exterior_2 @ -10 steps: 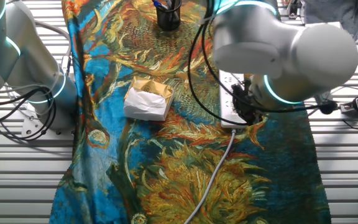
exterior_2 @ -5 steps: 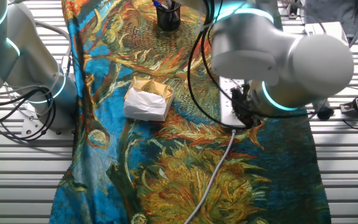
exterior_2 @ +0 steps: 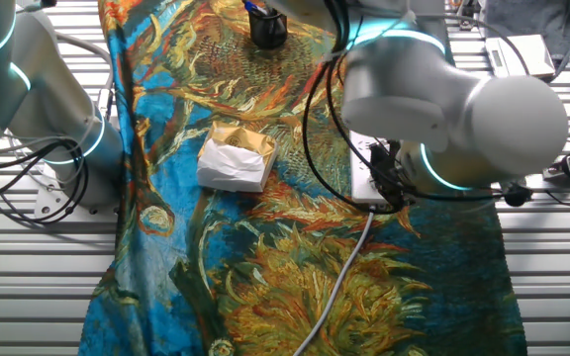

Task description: Turn off the power strip by pressing the button

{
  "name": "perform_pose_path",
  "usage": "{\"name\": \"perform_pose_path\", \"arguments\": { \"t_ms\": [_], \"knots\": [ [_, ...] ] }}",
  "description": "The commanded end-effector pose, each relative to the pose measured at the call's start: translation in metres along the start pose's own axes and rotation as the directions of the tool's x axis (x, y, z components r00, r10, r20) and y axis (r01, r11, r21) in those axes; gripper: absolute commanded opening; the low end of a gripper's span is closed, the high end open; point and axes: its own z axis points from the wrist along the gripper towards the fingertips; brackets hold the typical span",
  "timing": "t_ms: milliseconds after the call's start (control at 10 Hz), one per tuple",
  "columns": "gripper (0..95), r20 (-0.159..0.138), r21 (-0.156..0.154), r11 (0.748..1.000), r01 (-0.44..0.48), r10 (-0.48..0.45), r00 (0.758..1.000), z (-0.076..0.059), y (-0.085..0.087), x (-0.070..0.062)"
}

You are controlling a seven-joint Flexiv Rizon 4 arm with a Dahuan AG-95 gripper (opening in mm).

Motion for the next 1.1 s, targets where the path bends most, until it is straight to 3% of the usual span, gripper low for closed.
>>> {"name": "perform_pose_path", "arguments": {
  "t_ms": [100,400,700,900,1100],
  "knots": [
    [0.0,-0.002,0.01,1.0,0.001,-0.001,1.0,0.001,0.0,0.001],
    [0.0,0.005,0.012,1.0,0.024,-0.024,1.0,0.006,-0.004,-0.001],
    [0.0,0.012,-0.018,1.0,0.017,-0.017,1.0,0.018,-0.004,-0.001],
    [0.0,0.007,-0.016,1.0,0.014,-0.014,1.0,0.027,0.0,-0.001],
    [0.0,-0.009,0.001,1.0,0.009,-0.009,1.0,0.018,0.004,0.003]
  ]
}}
